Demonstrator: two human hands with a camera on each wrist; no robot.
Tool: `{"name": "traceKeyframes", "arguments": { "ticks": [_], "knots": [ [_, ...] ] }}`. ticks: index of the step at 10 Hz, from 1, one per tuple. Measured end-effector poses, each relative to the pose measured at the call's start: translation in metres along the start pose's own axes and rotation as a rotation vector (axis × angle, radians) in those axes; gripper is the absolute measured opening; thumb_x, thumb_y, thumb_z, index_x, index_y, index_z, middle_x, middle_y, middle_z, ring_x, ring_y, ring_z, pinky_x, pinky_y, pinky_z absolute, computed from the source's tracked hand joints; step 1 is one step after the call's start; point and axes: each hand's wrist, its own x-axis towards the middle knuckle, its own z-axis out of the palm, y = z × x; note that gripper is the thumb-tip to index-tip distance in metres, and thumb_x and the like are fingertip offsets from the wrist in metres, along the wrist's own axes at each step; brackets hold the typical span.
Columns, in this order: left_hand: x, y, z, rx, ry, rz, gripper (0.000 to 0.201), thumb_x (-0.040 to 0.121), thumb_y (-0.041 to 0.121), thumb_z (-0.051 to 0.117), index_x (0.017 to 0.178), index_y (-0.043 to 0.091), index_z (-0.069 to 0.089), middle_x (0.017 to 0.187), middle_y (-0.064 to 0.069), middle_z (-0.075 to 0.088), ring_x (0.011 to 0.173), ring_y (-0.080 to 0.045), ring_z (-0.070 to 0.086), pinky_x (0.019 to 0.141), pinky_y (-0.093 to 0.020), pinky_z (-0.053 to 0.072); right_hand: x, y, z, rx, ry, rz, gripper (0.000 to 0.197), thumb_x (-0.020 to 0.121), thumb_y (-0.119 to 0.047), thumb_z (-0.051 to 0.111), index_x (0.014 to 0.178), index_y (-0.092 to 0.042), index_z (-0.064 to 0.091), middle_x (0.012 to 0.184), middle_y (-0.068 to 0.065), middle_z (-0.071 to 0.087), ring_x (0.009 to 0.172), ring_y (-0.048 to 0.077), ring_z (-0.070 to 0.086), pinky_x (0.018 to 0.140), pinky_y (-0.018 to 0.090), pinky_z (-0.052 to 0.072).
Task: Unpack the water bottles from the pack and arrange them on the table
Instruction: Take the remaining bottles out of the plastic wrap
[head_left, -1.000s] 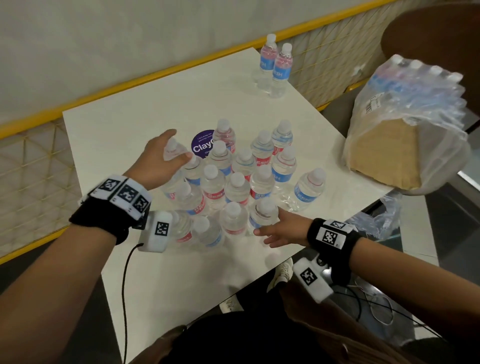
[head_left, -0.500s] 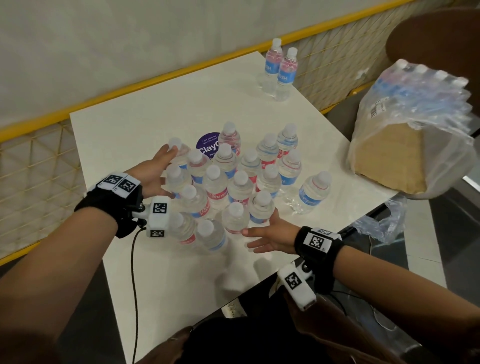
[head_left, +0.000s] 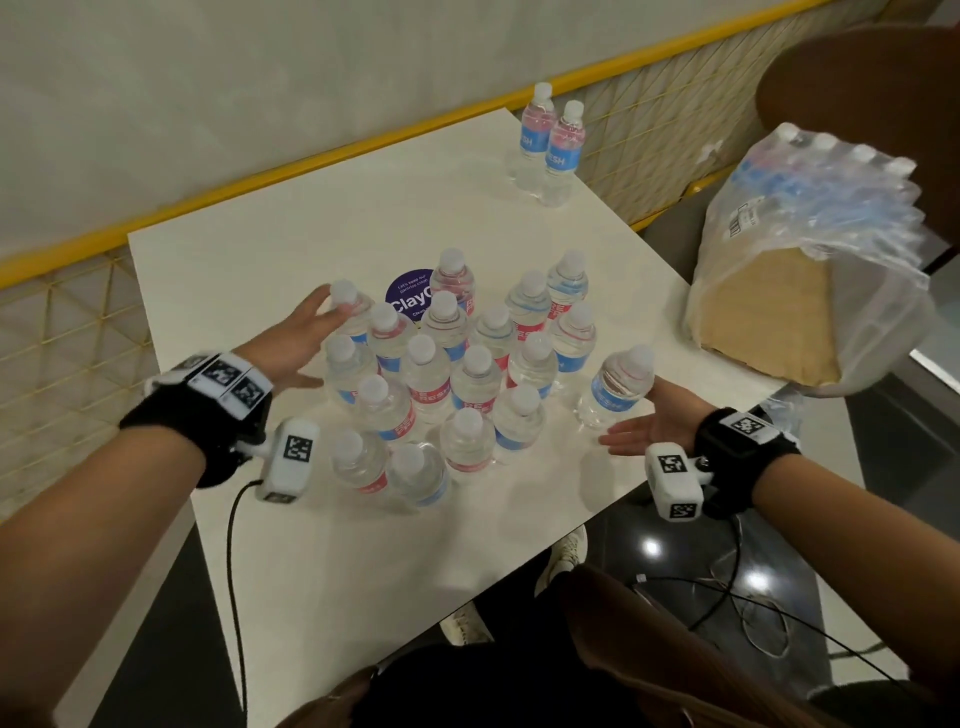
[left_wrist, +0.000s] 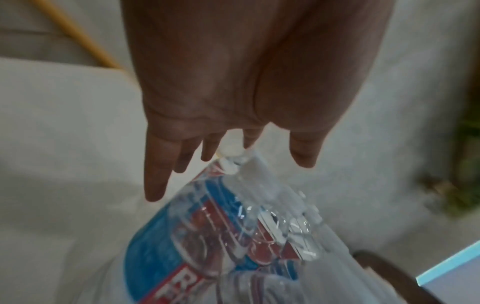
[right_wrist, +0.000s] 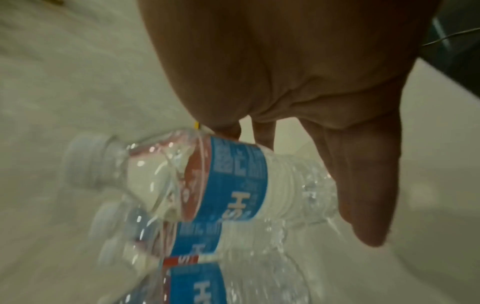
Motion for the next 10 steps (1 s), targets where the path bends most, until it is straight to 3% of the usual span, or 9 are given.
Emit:
{"name": "traceKeyframes", "arguments": {
  "ticks": [2,3,4,5,6,7,8,9,10],
  "knots": [
    [0.019,0.028,0.018,0.386,0.047,0.062,0.07,0.092,0.044,0.054,0.147,0.046,0.01,0.158,0.003,0.015,0.138,-0.031,0.031,0.092,-0.052,0.046,0.002,0.002,0.048,-0.103,-0.127,0.024,0.07,0.09,-0.052,0.047,0.141,-0.004,0.036,0.125,0.033,0.049,0.07,0.04,0.07,0.062,0.043,0.058],
    [0.023,0.029,0.017,0.441,0.058,0.067,0.071,0.092,0.042,0.054,0.148,0.041,0.011,0.158,-0.001,0.015,0.14,-0.032,0.028,0.096,-0.054,0.044,-0.002,0.009,0.065,-0.116,-0.143,0.014,0.056,0.093,-0.052,0.042,0.129,-0.009,0.038,0.129,0.034,0.045,0.078,0.042,0.064,0.076,0.05,0.049],
    [0.023,0.036,0.017,0.651,0.109,0.101,0.076,0.09,0.046,0.055,0.151,0.032,0.011,0.158,-0.012,0.013,0.144,-0.03,0.021,0.113,-0.047,0.028,-0.005,0.008,0.069,-0.234,-0.123,0.035,0.061,0.092,-0.055,0.044,0.135,-0.012,0.031,0.112,0.027,0.047,0.083,0.037,0.059,0.063,0.043,0.055],
    [0.012,0.059,0.033,0.842,0.15,0.239,0.078,0.088,0.052,0.053,0.151,0.032,0.01,0.159,-0.013,0.003,0.148,-0.025,0.007,0.118,-0.043,0.015,-0.007,-0.001,0.062,-0.462,0.031,-0.08,0.066,0.094,-0.047,0.046,0.148,-0.023,0.017,0.127,0.021,0.044,0.1,0.04,0.058,0.08,0.049,0.053],
    [0.002,0.092,0.069,0.975,0.089,0.441,0.077,0.088,0.053,0.053,0.151,0.032,0.013,0.16,-0.012,0.003,0.148,-0.028,0.001,0.12,-0.042,0.009,-0.008,-0.02,0.054,-0.392,0.08,-0.263,0.07,0.097,-0.015,0.044,0.148,-0.04,0.004,0.14,0.013,0.039,0.123,0.041,0.045,0.09,0.054,0.048],
    [0.004,0.125,0.12,1.138,-0.06,0.572,0.072,0.092,0.046,0.051,0.151,0.031,0.013,0.16,-0.013,0.003,0.148,-0.03,0.0,0.12,-0.039,0.005,-0.007,-0.026,0.056,-0.636,0.077,-0.312,0.055,0.095,-0.01,0.044,0.143,-0.032,0.032,0.109,0.003,0.057,0.117,0.03,0.049,0.109,0.061,0.026],
    [0.013,0.155,0.169,1.23,-0.189,0.62,0.064,0.096,0.032,0.049,0.151,0.027,0.016,0.159,-0.013,0.009,0.147,-0.028,0.007,0.118,-0.034,0.009,0.008,-0.026,0.058,-1.337,0.43,-0.82,0.055,0.095,-0.046,0.039,0.142,-0.018,0.041,0.096,-0.029,0.063,0.144,0.009,0.014,0.116,0.032,-0.01],
    [0.029,0.173,0.204,1.27,-0.262,0.563,0.059,0.096,0.019,0.045,0.15,0.025,0.02,0.158,-0.011,0.014,0.145,-0.027,0.019,0.117,-0.035,0.02,0.004,-0.023,0.06,-0.467,-0.437,-0.212,0.076,0.092,0.001,0.045,0.151,-0.028,0.008,0.122,-0.002,0.052,0.116,0.026,0.044,0.086,0.028,0.048],
    [0.047,0.18,0.227,1.426,-0.322,0.452,0.05,0.098,0.018,0.041,0.147,0.016,0.031,0.155,-0.011,0.025,0.141,-0.026,0.03,0.114,-0.033,0.025,-0.005,-0.033,0.051,-0.614,-0.204,-0.329,0.081,0.087,0.012,0.041,0.147,-0.036,0.016,0.122,-0.002,0.036,0.113,0.033,0.052,0.079,0.032,0.05]
  ]
}}
